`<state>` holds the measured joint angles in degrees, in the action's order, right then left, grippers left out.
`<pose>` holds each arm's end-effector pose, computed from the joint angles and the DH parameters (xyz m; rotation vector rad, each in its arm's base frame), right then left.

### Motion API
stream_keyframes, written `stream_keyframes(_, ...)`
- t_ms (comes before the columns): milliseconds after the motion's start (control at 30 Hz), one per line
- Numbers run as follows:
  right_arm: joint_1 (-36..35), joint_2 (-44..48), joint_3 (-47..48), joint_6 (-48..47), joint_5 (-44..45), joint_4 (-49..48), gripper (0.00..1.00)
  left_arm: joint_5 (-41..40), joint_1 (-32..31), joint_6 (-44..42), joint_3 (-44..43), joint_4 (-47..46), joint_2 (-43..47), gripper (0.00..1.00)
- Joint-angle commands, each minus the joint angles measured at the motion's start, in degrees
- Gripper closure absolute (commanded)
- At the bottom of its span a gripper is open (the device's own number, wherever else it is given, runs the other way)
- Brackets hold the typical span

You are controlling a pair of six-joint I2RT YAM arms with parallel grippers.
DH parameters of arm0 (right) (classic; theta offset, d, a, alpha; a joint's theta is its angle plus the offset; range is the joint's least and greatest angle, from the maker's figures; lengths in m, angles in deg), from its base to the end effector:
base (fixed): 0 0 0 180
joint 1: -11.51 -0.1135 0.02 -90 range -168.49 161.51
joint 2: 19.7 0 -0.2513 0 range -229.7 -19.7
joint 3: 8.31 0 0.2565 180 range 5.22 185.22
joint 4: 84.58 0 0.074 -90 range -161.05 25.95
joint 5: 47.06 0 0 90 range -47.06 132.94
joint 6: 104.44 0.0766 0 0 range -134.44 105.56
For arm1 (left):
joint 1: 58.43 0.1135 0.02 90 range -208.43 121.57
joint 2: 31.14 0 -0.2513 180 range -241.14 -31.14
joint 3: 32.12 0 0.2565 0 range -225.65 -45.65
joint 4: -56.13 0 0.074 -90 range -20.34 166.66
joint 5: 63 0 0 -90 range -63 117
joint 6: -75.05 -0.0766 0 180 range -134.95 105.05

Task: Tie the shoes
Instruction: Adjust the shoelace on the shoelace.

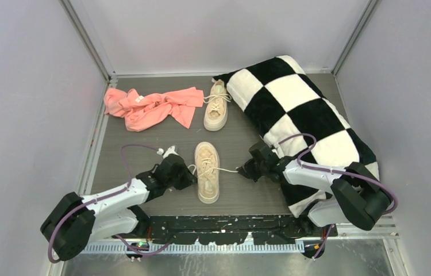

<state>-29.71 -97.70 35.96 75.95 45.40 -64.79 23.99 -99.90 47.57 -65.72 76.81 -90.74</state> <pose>0.2057 0.1758 0.0958 1.1545 2.4770 0.7974 0.1725 -0.1471 0.1083 -0.4889 2.4868 -0.7520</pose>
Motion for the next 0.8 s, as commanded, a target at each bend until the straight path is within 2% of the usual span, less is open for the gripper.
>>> stream_keyframes(0,0.96,1.84,0.79,-1.85,5.86,4.05,0.99,6.75,-3.67,4.16,-0.19,-2.25,-2.26,1.00)
stream_keyframes(100,1.26,3.93,0.88,-3.80,7.91,6.32,0.99,1.54,-3.72,2.20,-2.66,3.23,-0.38,1.00)
stream_keyframes(133,1.58,4.36,1.01,-4.87,8.10,7.25,0.89,-1.65,-3.73,1.09,-3.54,6.75,0.56,1.00)
stream_keyframes(167,2.02,4.77,1.66,-5.99,8.35,9.07,0.75,-4.79,-3.66,-0.30,-5.43,11.29,1.54,0.94)
stream_keyframes(267,2.62,6.59,4.00,-10.13,9.67,14.68,0.56,-14.02,-2.93,-4.34,-12.71,24.33,4.06,0.56)
stream_keyframes(333,2.55,8.89,4.69,-12.13,10.58,16.30,0.54,-18.61,-2.30,-6.04,-15.93,31.10,5.62,0.46)
stream_keyframes(400,2.61,11.42,4.92,-13.28,11.48,17.65,0.53,-21.84,-1.37,-6.97,-17.46,33.96,7.45,0.41)
stream_keyframes(500,2.52,14.17,5.51,-14.49,11.87,19.30,0.53,-22.75,2.09,-7.33,-16.81,34.38,9.07,0.42)
stream_keyframes(633,2.46,16.76,4.87,-15.78,9.29,17.08,0.53,-14.05,9.60,-7.87,-14.47,31.16,5.51,0.54)
stream_keyframes(767,1.99,17.68,5.60,-18.04,8.13,15.53,0.53,-11.07,10.18,-6.92,-12.45,23.90,0.79,0.56)
